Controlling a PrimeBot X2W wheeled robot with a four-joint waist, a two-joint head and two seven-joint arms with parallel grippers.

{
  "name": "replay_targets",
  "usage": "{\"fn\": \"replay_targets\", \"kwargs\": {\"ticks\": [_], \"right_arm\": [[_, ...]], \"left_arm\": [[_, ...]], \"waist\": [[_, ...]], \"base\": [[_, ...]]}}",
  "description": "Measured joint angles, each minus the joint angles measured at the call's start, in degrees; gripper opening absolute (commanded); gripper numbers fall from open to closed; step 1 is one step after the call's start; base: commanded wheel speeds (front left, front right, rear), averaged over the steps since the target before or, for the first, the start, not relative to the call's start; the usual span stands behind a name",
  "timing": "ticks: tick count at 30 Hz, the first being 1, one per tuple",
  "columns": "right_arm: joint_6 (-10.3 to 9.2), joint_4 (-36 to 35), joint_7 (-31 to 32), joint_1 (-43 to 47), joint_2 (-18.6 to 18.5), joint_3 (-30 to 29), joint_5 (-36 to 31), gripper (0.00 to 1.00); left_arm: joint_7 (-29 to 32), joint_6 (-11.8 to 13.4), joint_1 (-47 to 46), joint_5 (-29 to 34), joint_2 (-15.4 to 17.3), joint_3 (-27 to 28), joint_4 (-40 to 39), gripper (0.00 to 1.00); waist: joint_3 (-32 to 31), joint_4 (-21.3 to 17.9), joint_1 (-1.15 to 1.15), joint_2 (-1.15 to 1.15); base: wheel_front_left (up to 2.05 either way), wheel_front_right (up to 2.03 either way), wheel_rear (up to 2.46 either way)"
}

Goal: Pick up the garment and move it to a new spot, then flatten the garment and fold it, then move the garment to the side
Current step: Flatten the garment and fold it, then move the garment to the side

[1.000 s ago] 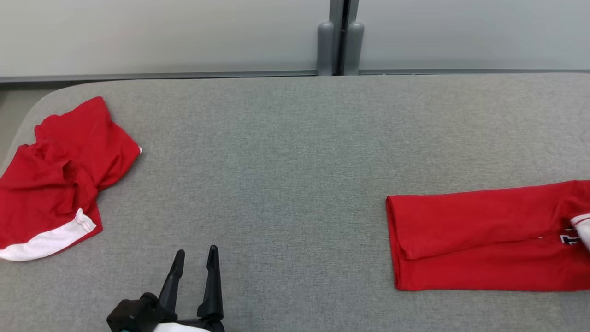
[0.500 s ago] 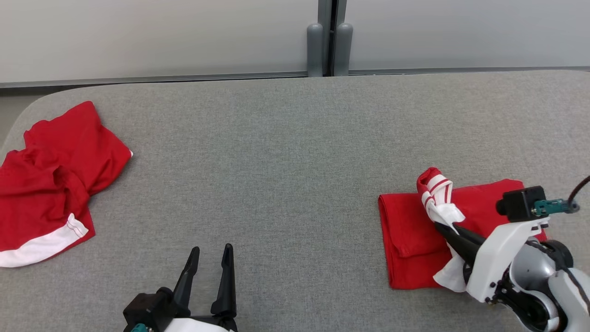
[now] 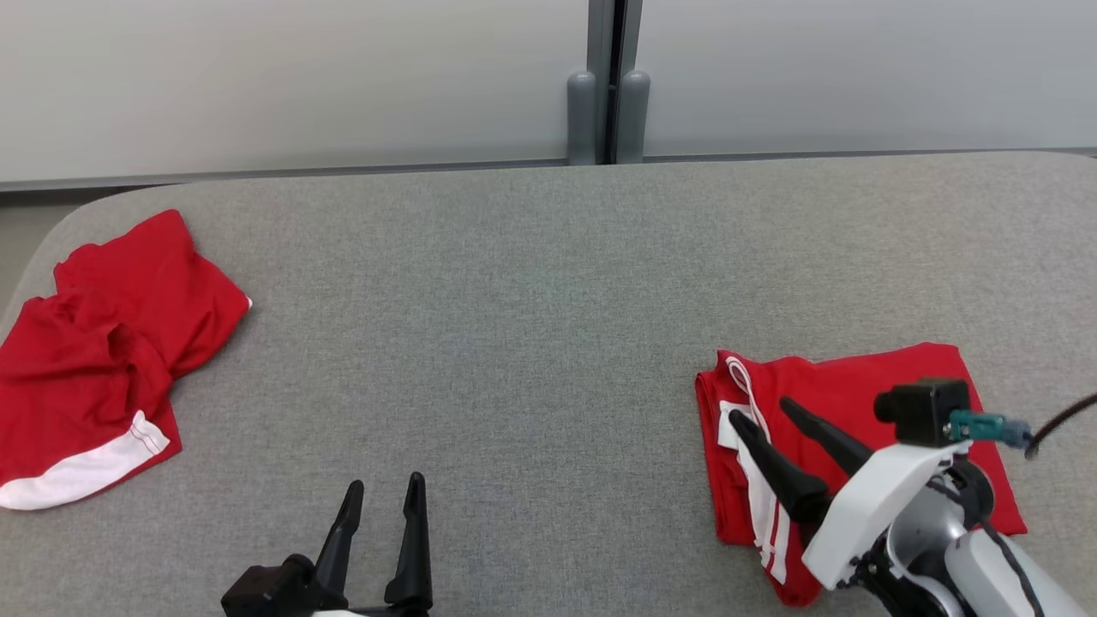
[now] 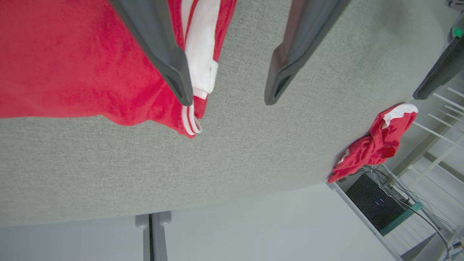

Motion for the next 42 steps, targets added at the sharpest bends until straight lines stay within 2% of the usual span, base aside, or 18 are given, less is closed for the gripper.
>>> {"fn": "replay_targets", "kwargs": {"ticks": [4,6,11,14,18,21,27,31,35,38,40,42], "right_arm": [[0.0,-4.9,-3.8,3.9,-0.6,1.2,-0.6,1.0],[0.0,-6.3,-6.5,5.9,-1.7,-0.5,-2.8,1.0],[0.0,-6.6,-13.3,12.4,-2.8,-9.5,-9.1,1.0],[0.0,-4.3,-18.7,15.5,-3.7,-15.9,-15.9,1.0],[0.0,0.4,-24.2,19.1,-2.9,-23.3,-23.6,1.0],[0.0,2.9,-25.2,20.8,-1.1,-27.3,-26.9,1.0],[0.07,2.1,-25.3,23.9,3.1,-33.5,-31.5,1.0],[0.07,2.5,-25.3,24.8,4.9,-34.3,-32.5,1.0],[0.07,2.6,-25.3,24.4,5.3,-33.8,-32.3,1.0],[0.07,3.8,-25.3,22.1,5.0,-31.9,-28.1,1.0],[0.07,7.0,-24.8,19.5,2.9,-28.2,-24.8,1.0],[0.07,9.9,-20.2,16.0,1.0,-25.3,-20.5,1.0]], "left_arm": [[0.0,-0.1,1.6,-0.2,0.0,0.8,-0.2,1.0],[0.0,-0.5,2.5,0.8,0.0,1.5,-0.2,1.0],[0.0,-1.9,4.3,4.3,0.0,4.2,-0.7,1.0],[0.0,-3.2,4.4,6.3,0.0,6.3,-1.8,1.0],[0.0,-4.4,5.0,8.5,0.0,8.6,-3.2,1.0],[0.0,-5.0,5.3,9.7,0.0,10.0,-3.8,1.0],[0.0,-6.3,6.4,12.1,0.1,12.1,-3.1,1.0],[0.0,-6.4,6.4,12.1,0.0,13.1,-2.9,1.0],[0.0,-6.6,6.4,12.1,0.0,13.7,-3.0,1.0],[0.0,-6.6,6.3,12.1,0.0,13.6,-3.3,1.0],[0.0,-6.6,6.0,12.1,0.0,13.3,-3.4,1.0],[0.0,-6.6,5.1,12.0,0.0,12.5,-3.6,1.0]], "waist": [[-2.1,-0.8,0.0,0.0],[-3.2,-1.4,0.0,0.0],[-6.1,-3.1,0.0,0.0],[-7.3,-3.8,0.0,0.0],[-8.1,-3.8,0.0,0.0],[-8.4,-3.3,0.0,0.0],[-9.0,-2.2,0.0,0.0],[-9.2,-2.0,0.0,0.0],[-9.1,-2.2,0.0,0.0],[-8.4,-2.3,0.0,0.0],[-7.7,-2.4,0.0,0.0],[-6.8,-2.4,0.0,0.0]], "base": [[0.0,0.0,0.0],[0.0,0.0,0.0],[0.0,0.0,0.0],[0.0,0.0,0.0],[0.0,0.0,0.0],[0.0,0.0,0.0],[0.0,0.0,0.0],[0.0,0.0,0.0],[0.0,0.0,0.0],[0.0,0.0,0.0],[0.0,0.0,0.0],[0.0,0.0,0.0]]}}
